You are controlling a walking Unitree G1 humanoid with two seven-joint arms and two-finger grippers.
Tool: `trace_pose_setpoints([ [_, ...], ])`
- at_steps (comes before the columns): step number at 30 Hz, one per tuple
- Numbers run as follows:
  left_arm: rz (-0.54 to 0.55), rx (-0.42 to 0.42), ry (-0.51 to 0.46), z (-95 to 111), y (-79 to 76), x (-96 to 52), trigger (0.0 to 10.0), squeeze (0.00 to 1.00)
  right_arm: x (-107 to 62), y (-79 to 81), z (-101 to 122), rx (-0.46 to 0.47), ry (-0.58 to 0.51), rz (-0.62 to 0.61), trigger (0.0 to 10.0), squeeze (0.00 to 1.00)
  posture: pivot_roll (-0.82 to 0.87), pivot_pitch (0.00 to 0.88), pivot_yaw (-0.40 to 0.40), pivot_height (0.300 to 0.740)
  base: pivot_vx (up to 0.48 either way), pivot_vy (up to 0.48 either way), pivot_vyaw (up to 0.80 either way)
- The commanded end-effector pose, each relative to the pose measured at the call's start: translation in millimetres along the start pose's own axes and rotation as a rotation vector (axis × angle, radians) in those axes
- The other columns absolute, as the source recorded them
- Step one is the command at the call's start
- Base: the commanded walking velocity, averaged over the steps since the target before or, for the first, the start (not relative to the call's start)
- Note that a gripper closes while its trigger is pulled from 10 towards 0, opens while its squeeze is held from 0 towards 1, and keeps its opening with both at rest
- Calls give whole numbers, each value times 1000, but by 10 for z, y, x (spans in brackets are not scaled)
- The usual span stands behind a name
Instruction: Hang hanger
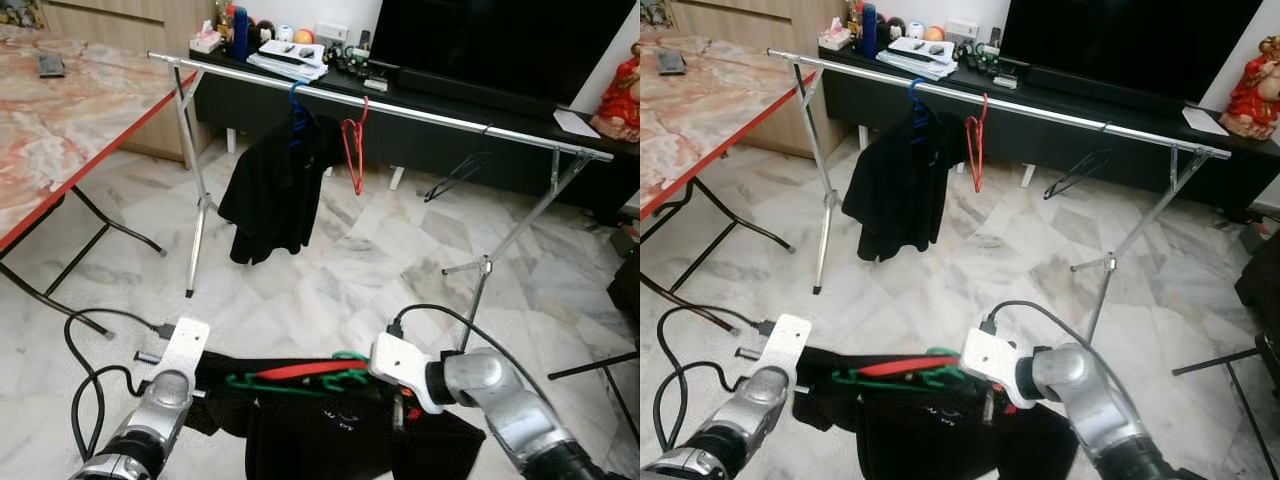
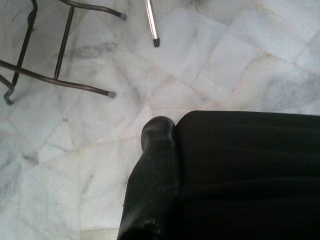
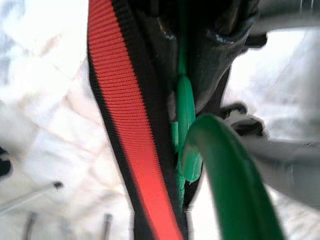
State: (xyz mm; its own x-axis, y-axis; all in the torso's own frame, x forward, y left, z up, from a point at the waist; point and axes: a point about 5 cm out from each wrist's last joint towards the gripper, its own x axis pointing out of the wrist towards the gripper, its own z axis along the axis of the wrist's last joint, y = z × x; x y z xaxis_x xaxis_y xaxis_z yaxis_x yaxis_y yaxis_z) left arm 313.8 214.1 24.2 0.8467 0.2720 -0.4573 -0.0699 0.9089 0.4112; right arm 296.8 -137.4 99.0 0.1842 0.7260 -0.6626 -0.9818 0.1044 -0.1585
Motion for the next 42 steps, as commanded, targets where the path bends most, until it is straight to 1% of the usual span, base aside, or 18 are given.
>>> trace_pose_setpoints([
  [1, 27, 25, 38, -103, 121, 4, 0, 0, -180, -32, -180, -9, 99, -16, 10000, 0, -6, 99, -134, 740, 0, 0, 0],
  [2, 27, 25, 38, -103, 121, 4, 0, 0, -180, -32, -180, -9, 99, -16, 10000, 0, -6, 99, -134, 740, 0, 0, 0],
  [3, -5, 35, 56, -135, 76, -3, 0, 0, -195, -139, -150, 21, 75, -96, 10000, 0, -4, 99, -134, 740, 0, 0, 0],
  [4, -25, 41, 67, -157, 50, -8, 0, 0, -202, -159, -118, 36, 45, -102, 10000, 0, -3, 100, -134, 740, 0, 0, 0],
  [6, -52, 51, 81, -197, 5, -21, 0, 0, -214, -113, -57, 49, -16, -41, 10000, 0, -3, 100, -134, 740, 0, 0, 0],
  [7, -67, 55, 84, -215, -19, -28, 0, 0, -236, -9, -71, 7, 3, 48, 10000, 0, -2, 101, -130, 740, 0, 0, 0],
  [8, -75, 56, 83, -219, -28, -30, 0, 0, -243, 20, -92, -11, 23, 71, 10000, 0, -2, 101, -130, 740, 0, 0, 0],
  [11, -94, 60, 83, -227, -48, -34, 0, 0, -254, 37, -99, -18, 20, 85, 10000, 0, -3, 102, -132, 740, 0, 0, 0],
  [15, -140, 95, 87, -255, -115, -52, 0, 0, -264, -62, -10, 58, -107, 31, 10000, 0, -3, 102, -132, 740, 0, 0, 0],
  [17, -167, 111, 82, -258, -154, -61, 0, 0, -241, -157, 58, 112, -198, -45, 10000, 0, 1, 101, -130, 740, 0, 0, 0],
  [20, -182, 123, 77, -254, -169, -63, 0, 0, -211, -255, 75, 173, -241, -136, 10000, 0, 2, 100, -130, 740, 0, 0, 0],
  [22, -229, 143, 63, -246, -225, -76, 0, 0, -152, -416, 171, 319, -417, -298, 10000, 0, 3, 100, -128, 740, 0, 0, 0],
  [23, -229, 143, 63, -246, -225, -76, 0, 0, -152, -416, 171, 319, -417, -298, 10000, 0, 3, 100, -128, 740, 0, 0, 0],
  [27, -237, 158, 51, -237, -232, -78, 0, 0, -140, -597, 265, 445, -603, -568, 10000, 0, 9, 102, -126, 740, 0, 0, 0],
  [31, -232, 159, 34, -214, -219, -73, 0, 0, -64, -608, 323, 506, -721, -655, 10000, 0, 13, 104, -122, 740, 0, 0, 0],
  [37, -228, 140, 21, -182, -192, -63, 0, 0, -99, -713, 272, 559, -747, -960, 10000, 0, 19, 106, -124, 740, 0, 0, 0],
  [39, -236, 129, 1, -133, -186, -57, 0, 0, -139, -749, 201, 659, -789, -1074, 10000, 0, 16, 108, -123, 740, 0, 0, 0],
  [42, -270, 109, -61, -15, -183, -51, 0, 0, -136, -740, 118, 670, -747, -1186, 10000, 0, 27, 110, -121, 740, 0, 0, 0],
])
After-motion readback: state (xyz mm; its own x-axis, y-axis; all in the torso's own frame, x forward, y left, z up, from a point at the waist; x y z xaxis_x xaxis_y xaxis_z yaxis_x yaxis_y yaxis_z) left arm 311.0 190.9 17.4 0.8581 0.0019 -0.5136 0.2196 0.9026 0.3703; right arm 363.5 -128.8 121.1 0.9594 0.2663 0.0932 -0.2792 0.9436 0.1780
